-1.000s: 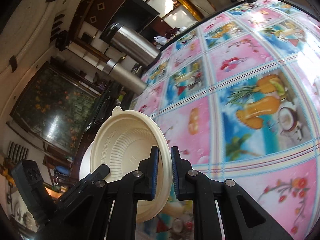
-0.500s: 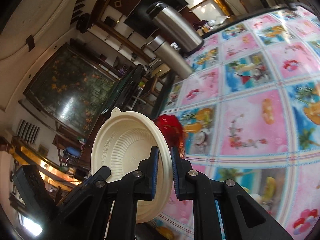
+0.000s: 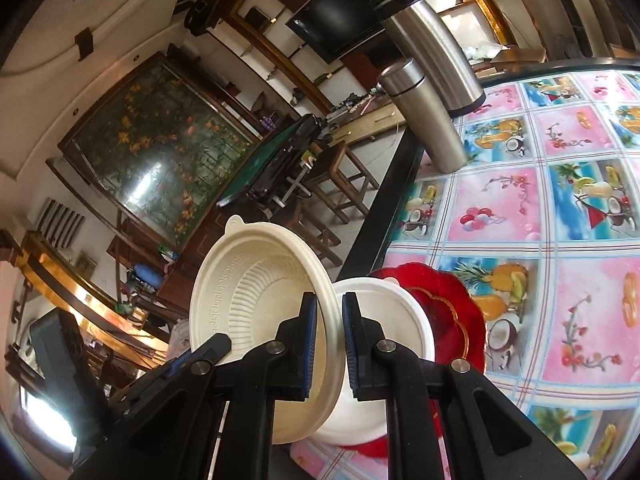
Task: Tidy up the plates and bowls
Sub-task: 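Lower the beige bowl onto the white bowl on the stack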
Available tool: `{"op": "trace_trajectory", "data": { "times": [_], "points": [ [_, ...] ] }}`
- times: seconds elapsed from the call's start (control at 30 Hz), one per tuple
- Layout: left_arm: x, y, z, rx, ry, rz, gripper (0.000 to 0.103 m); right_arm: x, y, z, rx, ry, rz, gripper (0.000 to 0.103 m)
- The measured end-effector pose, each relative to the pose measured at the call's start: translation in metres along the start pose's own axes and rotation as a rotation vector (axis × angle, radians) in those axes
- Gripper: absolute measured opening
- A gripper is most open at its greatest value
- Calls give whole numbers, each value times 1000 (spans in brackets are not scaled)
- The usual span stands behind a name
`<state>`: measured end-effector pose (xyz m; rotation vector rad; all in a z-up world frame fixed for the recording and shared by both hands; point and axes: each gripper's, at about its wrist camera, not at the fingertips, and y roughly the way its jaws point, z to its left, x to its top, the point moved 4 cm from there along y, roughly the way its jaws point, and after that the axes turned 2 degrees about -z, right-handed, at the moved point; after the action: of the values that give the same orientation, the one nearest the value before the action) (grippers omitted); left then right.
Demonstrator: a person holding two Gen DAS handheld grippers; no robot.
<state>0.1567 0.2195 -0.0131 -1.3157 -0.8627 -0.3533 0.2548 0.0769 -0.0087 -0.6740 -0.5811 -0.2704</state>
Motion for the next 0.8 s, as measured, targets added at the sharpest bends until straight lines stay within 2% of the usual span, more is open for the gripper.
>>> {"op": "trace_trajectory", "data": {
  "times": [0.23, 0.4, 0.47, 0.6, 0.73, 0.8],
  "points": [
    [-20, 34, -5, -15, 17, 103, 12, -16, 20, -30, -59, 26, 51, 13],
    [-26, 43, -13, -27, 40, 130, 12, -22, 28, -52, -69, 67, 75, 13],
    [-25, 45, -14, -6, 50, 122, 12, -22, 29, -53, -53, 70, 72, 13],
    [-25, 51, -14, 30, 65, 133, 12, -26, 32, -46, -69, 22, 60, 16],
    [-28, 55, -12, 26, 76, 148, 15, -29, 24, -32, -114, -84, 2, 18],
    [-33, 59, -10, 29, 72, 173, 16, -30, 22, -29, -117, -112, -14, 22]
  ]
}}
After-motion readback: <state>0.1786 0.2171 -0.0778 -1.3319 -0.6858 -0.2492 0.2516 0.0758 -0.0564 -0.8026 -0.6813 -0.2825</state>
